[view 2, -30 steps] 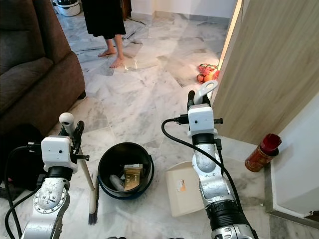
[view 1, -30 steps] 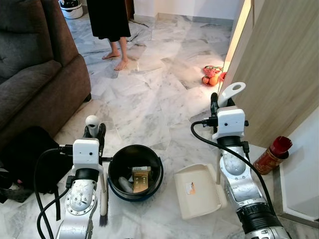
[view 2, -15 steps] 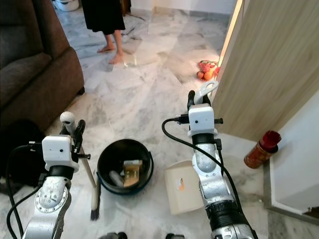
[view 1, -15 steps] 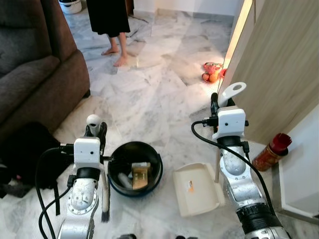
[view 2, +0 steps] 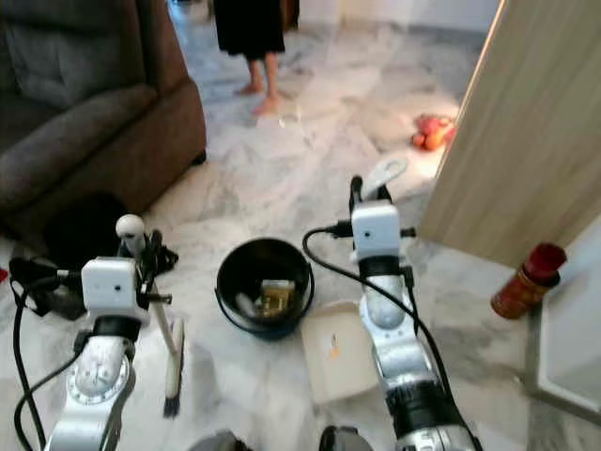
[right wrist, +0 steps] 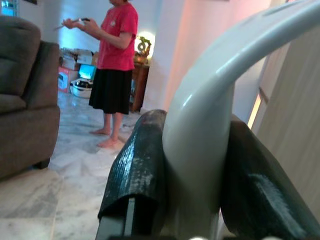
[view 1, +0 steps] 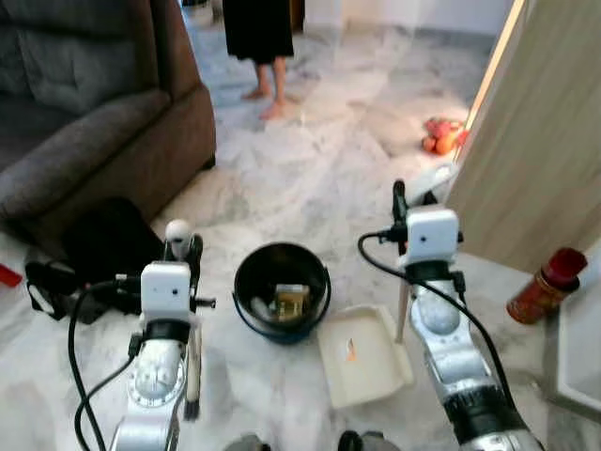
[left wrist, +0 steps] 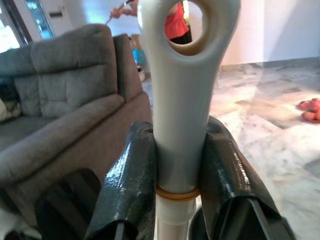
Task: Sweep floor
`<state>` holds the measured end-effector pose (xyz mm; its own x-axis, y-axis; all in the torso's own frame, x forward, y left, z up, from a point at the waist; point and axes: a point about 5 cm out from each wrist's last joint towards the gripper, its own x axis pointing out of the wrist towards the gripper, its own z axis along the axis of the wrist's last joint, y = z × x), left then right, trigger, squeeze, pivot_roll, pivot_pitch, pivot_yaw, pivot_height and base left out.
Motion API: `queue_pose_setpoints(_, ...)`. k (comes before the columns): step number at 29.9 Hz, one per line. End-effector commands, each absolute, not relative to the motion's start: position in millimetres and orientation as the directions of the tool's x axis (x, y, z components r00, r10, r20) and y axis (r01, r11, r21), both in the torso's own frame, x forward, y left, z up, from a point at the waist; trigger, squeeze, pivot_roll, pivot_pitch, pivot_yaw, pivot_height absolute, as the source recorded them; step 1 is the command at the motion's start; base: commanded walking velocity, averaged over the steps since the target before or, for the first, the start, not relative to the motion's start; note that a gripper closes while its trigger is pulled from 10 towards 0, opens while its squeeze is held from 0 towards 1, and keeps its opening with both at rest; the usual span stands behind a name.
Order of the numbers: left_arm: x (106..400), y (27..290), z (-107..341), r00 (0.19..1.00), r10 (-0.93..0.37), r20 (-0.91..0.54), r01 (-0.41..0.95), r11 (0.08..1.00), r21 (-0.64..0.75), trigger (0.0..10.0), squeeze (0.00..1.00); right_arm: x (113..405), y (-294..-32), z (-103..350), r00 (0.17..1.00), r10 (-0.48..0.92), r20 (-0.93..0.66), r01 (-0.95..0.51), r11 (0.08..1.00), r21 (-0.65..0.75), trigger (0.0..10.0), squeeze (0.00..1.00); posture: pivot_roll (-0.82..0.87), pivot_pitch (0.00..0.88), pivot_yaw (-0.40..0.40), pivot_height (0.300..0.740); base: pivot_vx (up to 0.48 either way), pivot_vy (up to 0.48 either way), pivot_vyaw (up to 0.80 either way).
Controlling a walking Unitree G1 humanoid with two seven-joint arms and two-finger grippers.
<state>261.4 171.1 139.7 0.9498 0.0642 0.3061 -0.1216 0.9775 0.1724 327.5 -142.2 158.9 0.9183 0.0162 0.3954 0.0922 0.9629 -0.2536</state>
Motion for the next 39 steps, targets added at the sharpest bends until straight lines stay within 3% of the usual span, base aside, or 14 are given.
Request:
queue_pose_setpoints(1,260.5,171.3,149.6,0.933,0.059,0.355,-0.128,0.977,0.172,10.0,0.0,327.9,-139.5,166.0,0.905,0.032,0.424,0.087,0.962,-0.258,10.0,0.0,0.11,0.143,0.023,0.74,-0.292,0.0,0.0)
queue_pose_setpoints(15,260.8,171.0,149.1,0.933,0.064,0.354,-0.131,0.977,0.167,10.0,0.0,328.4,-139.7,166.2,0.905,0.035,0.423,0.083,0.963,-0.257,10.0,0.0,0.11,0.144,0.017,0.74,-0.292,0.0,0.0)
queue_pose_setpoints(21,261.1,171.8,148.8,0.934,0.07,0.352,-0.138,0.975,0.173,10.0,0.0,328.2,-138.9,165.7,0.909,0.037,0.416,0.073,0.966,-0.246,10.0,0.0,0.11,0.146,0.017,0.74,0.0,0.0,0.0)
queue_pose_setpoints(39,263.1,171.3,149.8,0.932,0.065,0.356,-0.134,0.976,0.173,10.0,0.0,328.8,-134.6,162.1,0.919,0.05,0.392,0.052,0.968,-0.247,10.0,0.0,0.11,0.15,0.019,0.74,0.0,0.0,-0.78)
